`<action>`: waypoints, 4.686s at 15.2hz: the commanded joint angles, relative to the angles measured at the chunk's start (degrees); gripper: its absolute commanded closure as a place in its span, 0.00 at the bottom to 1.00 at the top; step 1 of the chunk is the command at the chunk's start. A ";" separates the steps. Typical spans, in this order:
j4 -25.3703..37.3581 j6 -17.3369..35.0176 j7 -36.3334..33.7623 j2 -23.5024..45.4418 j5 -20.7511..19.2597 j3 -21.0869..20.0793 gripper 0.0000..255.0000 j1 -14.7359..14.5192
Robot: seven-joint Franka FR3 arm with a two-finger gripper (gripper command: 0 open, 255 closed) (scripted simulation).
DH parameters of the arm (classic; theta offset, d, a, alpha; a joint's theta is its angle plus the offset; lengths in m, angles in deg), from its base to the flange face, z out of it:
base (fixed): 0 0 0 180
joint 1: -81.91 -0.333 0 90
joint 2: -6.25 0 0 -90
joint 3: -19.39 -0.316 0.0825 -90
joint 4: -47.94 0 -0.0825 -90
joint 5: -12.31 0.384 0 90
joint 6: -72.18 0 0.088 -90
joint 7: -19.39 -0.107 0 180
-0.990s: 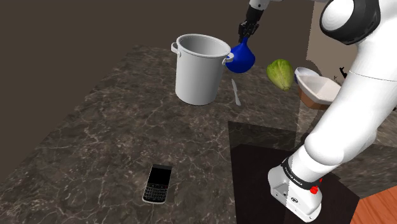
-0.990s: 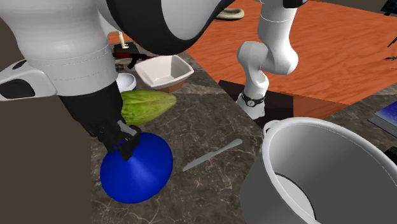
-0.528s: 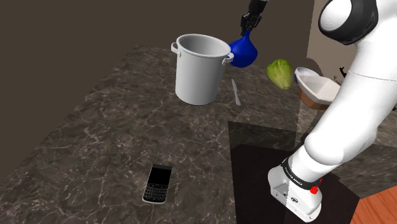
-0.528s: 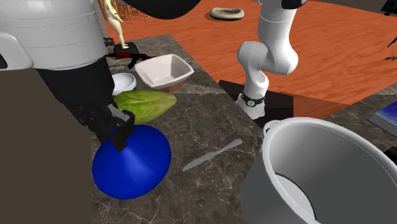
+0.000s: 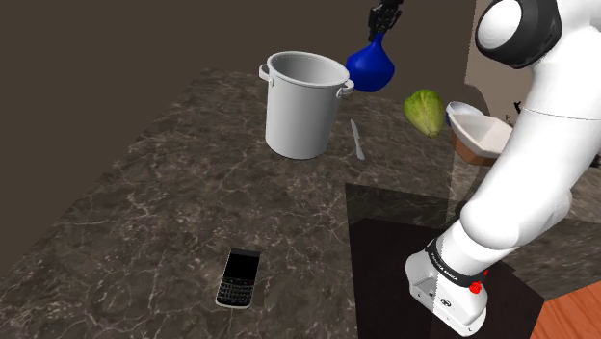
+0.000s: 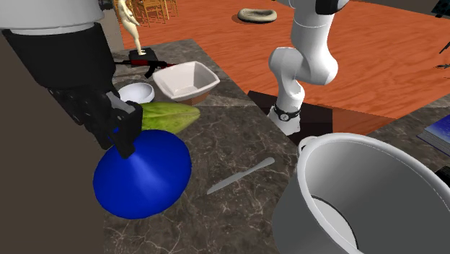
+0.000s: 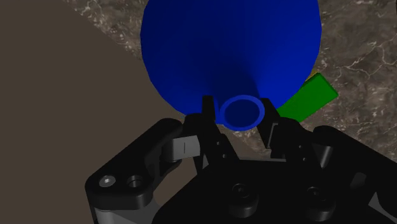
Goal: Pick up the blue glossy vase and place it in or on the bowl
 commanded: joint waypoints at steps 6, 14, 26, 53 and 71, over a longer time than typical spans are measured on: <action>10.36 -7.27 -0.08 3.09 0.86 0.04 1.00 1.17; 32.12 -19.87 -0.64 12.23 3.32 -0.44 1.00 4.64; -0.52 -12.35 8.67 -12.78 -1.93 3.46 1.00 5.50; -6.40 -22.03 39.34 -28.12 -7.31 20.44 1.00 18.13; -30.28 -6.52 36.23 -37.88 -12.09 17.27 1.00 18.82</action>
